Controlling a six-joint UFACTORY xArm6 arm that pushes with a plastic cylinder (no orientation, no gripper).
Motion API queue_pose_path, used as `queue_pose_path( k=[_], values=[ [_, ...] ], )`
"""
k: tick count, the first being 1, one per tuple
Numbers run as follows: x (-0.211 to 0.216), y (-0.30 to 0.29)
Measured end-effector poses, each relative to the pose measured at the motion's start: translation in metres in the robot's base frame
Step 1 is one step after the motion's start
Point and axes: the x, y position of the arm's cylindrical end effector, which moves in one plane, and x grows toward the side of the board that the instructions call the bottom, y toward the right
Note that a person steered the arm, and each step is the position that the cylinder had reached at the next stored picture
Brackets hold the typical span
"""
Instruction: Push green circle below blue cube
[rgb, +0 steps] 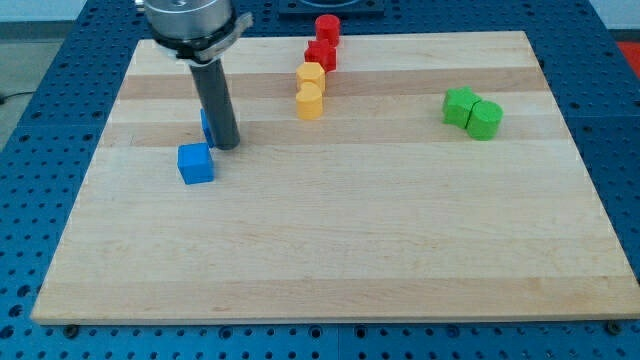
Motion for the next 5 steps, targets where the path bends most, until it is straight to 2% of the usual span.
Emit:
queue_pose_path(
  k=[1, 3, 4, 5],
  values=[
    [0.0, 0.008],
    [0.015, 0.185],
    [0.073, 0.252],
    [0.077, 0.348]
  ],
)
